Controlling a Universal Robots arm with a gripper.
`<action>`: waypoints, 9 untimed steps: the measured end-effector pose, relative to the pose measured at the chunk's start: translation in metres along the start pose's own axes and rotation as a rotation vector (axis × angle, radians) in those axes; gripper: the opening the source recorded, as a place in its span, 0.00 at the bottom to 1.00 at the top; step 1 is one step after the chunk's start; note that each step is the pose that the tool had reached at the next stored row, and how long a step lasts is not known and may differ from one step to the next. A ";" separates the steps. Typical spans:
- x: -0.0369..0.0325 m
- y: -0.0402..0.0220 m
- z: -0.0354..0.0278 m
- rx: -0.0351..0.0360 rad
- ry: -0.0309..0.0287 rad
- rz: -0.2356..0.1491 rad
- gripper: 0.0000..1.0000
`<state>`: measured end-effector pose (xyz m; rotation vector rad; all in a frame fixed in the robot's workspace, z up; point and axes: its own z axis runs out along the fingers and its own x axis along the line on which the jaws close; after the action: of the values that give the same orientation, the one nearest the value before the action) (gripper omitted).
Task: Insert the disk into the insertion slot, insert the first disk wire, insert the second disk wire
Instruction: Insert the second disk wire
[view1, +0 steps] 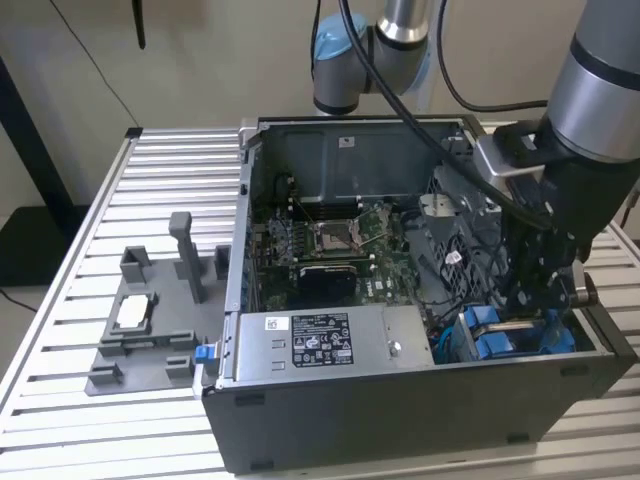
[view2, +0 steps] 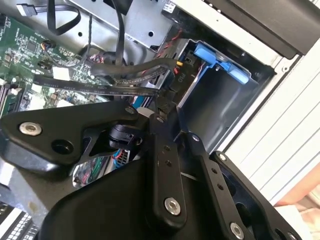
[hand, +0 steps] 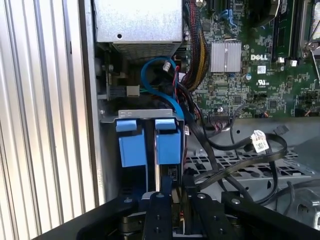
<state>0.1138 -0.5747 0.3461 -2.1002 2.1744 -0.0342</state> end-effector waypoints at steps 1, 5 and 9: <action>-0.0001 -0.0001 -0.0011 0.0000 -0.0002 0.000 0.24; -0.0004 -0.0005 -0.0051 0.0001 0.0000 0.000 0.24; -0.0008 -0.0011 -0.0114 0.0000 -0.0001 0.000 0.24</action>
<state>0.1138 -0.5748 0.3576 -2.1002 2.1743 -0.0341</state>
